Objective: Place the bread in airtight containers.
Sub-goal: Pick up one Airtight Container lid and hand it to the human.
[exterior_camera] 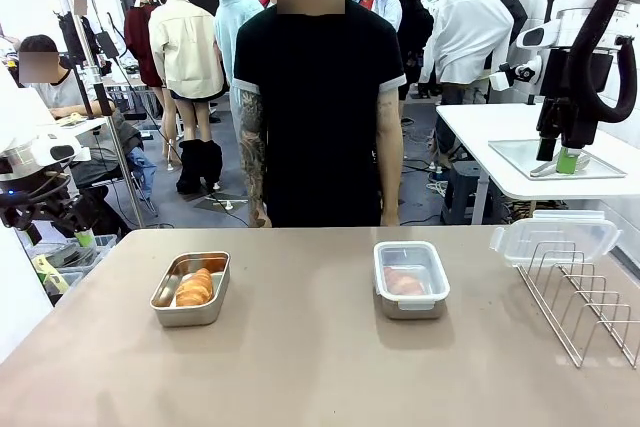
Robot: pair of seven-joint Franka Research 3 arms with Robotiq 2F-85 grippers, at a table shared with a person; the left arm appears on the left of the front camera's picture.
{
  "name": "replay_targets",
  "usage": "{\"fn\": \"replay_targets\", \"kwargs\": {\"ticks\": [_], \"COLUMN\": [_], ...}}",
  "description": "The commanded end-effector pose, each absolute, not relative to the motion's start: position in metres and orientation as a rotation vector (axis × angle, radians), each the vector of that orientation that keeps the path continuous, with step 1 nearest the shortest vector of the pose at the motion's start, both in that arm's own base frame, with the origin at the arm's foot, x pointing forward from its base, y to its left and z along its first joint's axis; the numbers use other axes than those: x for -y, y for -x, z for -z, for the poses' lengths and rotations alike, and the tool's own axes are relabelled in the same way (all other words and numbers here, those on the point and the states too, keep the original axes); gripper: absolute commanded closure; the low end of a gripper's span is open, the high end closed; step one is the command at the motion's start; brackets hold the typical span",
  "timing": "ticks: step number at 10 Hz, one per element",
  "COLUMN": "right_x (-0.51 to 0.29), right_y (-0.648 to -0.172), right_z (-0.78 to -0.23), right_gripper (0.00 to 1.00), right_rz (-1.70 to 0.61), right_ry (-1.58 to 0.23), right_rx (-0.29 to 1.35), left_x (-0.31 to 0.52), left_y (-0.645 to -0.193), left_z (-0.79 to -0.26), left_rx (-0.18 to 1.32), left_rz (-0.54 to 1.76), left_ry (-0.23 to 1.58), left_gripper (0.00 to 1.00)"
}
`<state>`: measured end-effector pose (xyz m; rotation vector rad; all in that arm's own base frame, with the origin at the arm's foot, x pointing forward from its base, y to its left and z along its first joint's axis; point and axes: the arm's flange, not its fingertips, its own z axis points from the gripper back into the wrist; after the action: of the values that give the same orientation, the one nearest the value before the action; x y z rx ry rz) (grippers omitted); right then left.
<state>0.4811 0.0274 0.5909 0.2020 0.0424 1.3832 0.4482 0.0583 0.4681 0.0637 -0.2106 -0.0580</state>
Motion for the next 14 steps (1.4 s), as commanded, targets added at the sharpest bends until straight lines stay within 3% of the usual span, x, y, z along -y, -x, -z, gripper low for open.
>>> {"fn": "replay_targets", "kwargs": {"ticks": [1,3,9,12,14], "right_x": [-0.028,-0.027,-0.013,-0.009,-0.006], "right_y": [-0.481,-0.481,-0.535,-0.551,-0.557], "right_z": [-0.592,-0.591,-0.504,-0.472,-0.454], "right_gripper": [0.0,0.0,0.0,0.0,0.0], "right_rz": [-1.374,-1.383,-1.337,-1.37,-1.31], "right_ry": [-0.199,-0.202,0.007,-0.044,-0.006], "right_rx": [-0.041,-0.042,-0.028,-0.1,-0.064], "left_x": [-0.06,-0.06,-0.06,-0.06,-0.06], "left_y": [-0.446,-0.446,-0.446,-0.446,-0.446], "left_z": [-0.468,-0.468,-0.468,-0.468,-0.468], "left_rx": [0.211,0.211,0.211,0.211,0.211], "left_rz": [0.056,0.056,0.056,0.056,0.056], "left_ry": [-0.073,-0.073,-0.073,-0.073,-0.073], "left_gripper": [0.0,0.0,0.0,0.0,0.0]}}
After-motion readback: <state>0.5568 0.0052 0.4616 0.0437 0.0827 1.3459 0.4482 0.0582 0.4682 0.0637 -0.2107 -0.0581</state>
